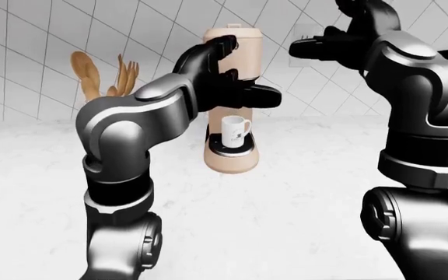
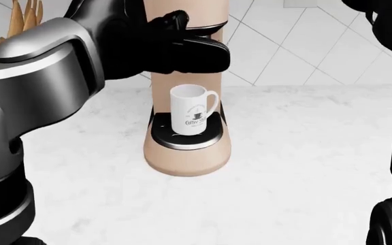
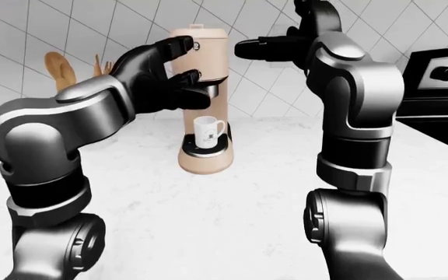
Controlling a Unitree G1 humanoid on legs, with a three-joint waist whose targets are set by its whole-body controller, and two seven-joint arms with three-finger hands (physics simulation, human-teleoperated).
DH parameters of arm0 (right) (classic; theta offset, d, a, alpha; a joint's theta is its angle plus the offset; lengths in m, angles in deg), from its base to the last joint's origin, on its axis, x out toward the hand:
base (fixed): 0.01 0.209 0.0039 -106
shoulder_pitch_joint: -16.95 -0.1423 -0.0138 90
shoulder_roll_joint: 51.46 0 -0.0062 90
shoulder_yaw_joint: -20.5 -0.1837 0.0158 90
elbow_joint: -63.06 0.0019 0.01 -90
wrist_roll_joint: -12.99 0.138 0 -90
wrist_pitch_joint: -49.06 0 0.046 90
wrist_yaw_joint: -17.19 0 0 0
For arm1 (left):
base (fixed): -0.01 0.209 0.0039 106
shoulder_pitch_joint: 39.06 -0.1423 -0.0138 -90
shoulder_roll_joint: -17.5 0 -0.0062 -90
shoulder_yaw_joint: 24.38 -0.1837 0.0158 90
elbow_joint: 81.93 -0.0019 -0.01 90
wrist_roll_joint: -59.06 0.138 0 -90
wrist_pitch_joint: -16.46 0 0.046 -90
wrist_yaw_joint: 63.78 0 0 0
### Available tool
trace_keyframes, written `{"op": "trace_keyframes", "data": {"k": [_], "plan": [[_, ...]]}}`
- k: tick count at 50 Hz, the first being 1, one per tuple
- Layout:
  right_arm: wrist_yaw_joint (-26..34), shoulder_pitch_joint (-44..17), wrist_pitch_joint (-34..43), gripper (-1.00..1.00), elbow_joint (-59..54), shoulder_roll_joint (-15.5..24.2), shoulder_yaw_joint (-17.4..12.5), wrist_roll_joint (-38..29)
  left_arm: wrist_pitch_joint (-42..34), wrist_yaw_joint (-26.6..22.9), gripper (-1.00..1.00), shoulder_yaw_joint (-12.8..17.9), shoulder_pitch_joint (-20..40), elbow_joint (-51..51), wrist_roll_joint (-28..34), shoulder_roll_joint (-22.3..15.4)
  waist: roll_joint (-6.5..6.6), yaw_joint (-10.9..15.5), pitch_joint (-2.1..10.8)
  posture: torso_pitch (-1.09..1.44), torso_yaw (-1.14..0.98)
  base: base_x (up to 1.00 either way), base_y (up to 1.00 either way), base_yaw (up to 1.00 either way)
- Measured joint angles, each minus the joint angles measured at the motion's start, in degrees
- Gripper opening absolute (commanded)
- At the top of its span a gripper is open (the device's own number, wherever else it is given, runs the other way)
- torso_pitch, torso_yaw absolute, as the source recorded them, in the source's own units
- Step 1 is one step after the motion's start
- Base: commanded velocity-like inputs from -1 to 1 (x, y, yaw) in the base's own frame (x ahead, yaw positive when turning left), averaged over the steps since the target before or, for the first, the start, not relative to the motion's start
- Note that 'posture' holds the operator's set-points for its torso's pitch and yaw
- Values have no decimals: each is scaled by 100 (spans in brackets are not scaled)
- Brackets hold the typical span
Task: Press the button on the coffee machine to serve coffee.
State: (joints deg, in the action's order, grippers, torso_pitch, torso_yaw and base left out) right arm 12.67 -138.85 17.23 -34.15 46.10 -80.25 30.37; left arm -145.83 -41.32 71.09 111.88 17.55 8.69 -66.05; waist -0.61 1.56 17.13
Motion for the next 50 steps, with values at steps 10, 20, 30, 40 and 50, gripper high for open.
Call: {"op": "trace_keyframes", "data": {"k": [10,20,30,40,50], "plan": [[22,-41,-42,100,-43,22,-8,-9,212,-303,100,-116,50,-353,331,53,-11,5,8,-48,0,0,0,0],[-2,75,-13,100,55,35,-46,35,395,-624,100,-106,139,-687,749,140,-29,4,1,-48,0,0,0,0],[-30,110,-56,100,40,7,-25,63,530,-856,100,-95,196,-944,974,171,-38,4,12,-48,0,0,0,0],[-41,157,-90,100,60,-10,-26,82,700,-1034,100,-113,198,-1136,1176,227,-47,4,18,-48,0,0,0,0],[-51,99,-127,100,-34,-21,-2,87,730,-1102,100,-75,271,-1258,1281,246,-35,-5,1,-48,0,0,0,0]]}}
